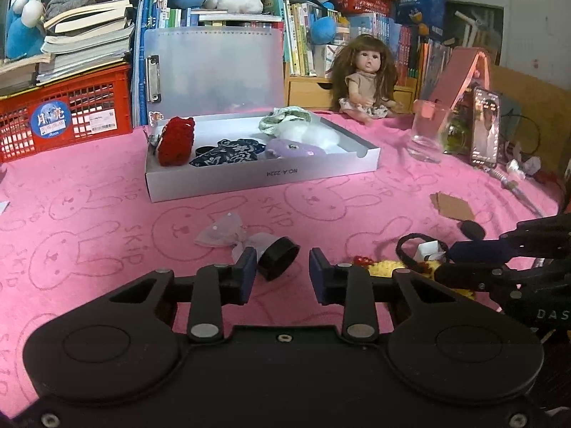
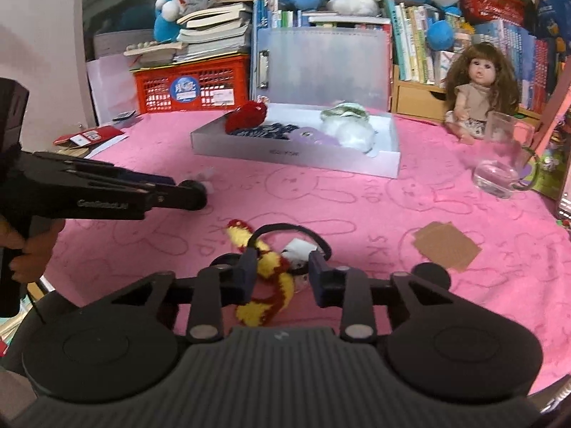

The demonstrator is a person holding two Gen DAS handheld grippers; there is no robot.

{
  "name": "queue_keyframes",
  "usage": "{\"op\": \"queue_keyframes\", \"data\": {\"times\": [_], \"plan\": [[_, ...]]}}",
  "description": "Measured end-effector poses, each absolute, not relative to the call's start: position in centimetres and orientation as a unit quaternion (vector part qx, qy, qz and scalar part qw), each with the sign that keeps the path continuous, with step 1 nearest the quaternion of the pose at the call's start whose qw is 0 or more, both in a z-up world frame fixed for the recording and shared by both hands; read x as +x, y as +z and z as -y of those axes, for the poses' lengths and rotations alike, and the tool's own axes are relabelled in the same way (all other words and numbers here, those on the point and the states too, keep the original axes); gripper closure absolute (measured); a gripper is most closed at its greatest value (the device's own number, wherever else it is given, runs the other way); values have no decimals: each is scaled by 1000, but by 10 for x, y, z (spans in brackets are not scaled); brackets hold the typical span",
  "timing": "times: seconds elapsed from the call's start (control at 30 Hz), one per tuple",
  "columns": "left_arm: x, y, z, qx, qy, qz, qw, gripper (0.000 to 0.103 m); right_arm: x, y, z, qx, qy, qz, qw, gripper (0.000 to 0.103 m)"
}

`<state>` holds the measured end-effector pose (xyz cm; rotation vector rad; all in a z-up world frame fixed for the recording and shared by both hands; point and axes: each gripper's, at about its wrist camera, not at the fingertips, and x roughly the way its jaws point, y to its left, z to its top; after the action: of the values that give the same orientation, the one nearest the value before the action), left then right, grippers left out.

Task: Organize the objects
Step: 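Grasp the yellow-and-red knitted snake with the right gripper while the left moves toward the small black item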

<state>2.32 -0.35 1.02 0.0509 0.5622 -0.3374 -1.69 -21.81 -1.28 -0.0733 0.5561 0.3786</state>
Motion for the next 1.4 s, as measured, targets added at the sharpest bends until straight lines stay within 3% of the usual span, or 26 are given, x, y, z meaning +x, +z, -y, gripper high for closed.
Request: {"op": "queue_keyframes", "data": {"times": [0.67,0.8,1.1,1.4], "plan": [[36,0,10,9,-165,-287,944,73,-10,-26,198,-100,164,-265,945,66],[35,2,10,10,-166,-282,945,81,-11,-24,198,-98,162,-257,948,73],[30,8,11,18,-162,-268,950,91,-10,-14,209,-69,142,-235,959,74],[27,14,9,14,-168,-261,951,93,-5,-3,229,-24,112,-216,970,74]]}}
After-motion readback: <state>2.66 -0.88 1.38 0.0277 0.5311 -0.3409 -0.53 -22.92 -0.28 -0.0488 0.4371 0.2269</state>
